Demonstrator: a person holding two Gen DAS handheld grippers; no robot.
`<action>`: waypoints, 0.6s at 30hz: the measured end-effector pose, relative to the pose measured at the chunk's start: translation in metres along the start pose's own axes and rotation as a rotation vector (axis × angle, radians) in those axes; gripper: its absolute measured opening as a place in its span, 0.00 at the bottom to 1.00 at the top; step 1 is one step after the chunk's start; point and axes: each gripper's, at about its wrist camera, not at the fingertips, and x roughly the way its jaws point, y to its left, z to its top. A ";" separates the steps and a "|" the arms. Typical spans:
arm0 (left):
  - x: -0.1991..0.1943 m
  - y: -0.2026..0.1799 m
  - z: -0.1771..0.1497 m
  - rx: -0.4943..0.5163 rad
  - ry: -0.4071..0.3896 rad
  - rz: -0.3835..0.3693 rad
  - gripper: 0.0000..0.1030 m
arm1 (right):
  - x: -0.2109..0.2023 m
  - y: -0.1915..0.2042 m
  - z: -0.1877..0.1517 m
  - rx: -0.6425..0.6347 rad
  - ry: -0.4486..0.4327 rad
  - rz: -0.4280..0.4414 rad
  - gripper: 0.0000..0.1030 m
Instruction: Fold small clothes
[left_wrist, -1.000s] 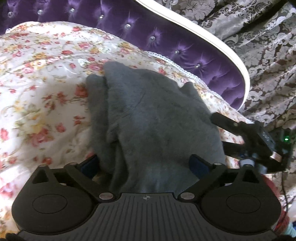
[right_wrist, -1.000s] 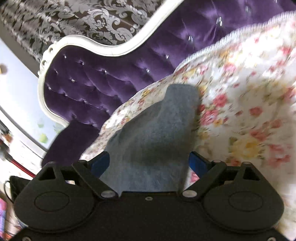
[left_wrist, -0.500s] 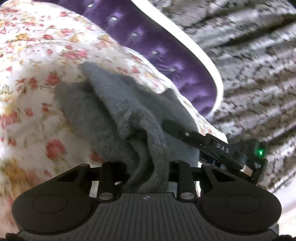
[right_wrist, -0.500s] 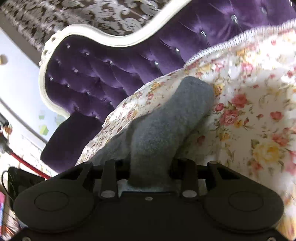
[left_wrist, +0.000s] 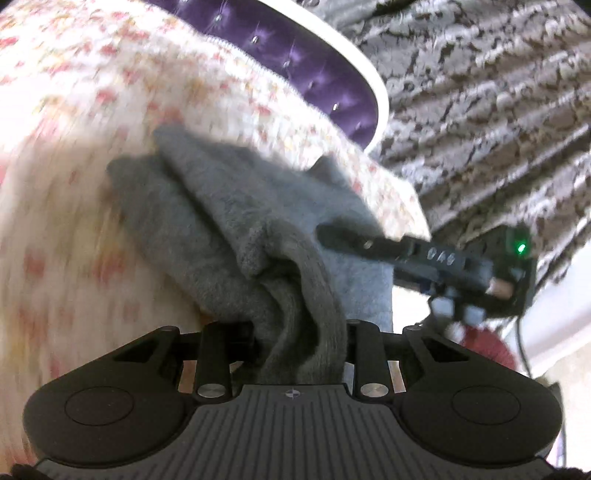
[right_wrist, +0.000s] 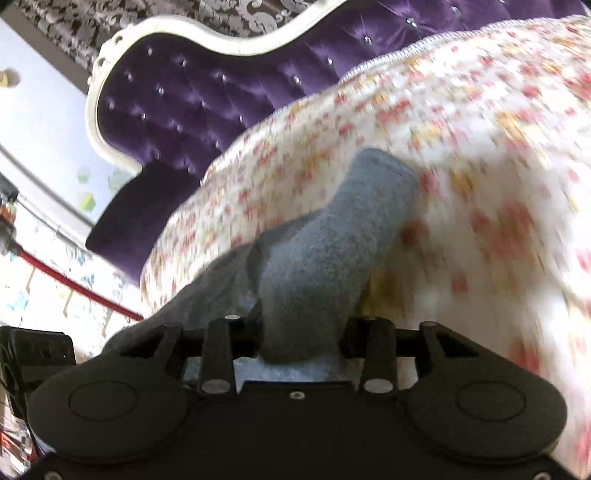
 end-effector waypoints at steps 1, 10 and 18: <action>-0.002 -0.001 -0.013 0.002 0.005 0.022 0.29 | -0.005 0.001 -0.009 -0.010 0.001 -0.018 0.55; -0.047 -0.021 -0.045 0.157 -0.099 0.215 0.38 | -0.043 0.013 -0.054 -0.121 -0.125 -0.166 0.69; -0.070 -0.026 0.002 0.154 -0.251 0.248 0.60 | -0.057 0.046 -0.059 -0.317 -0.313 -0.190 0.70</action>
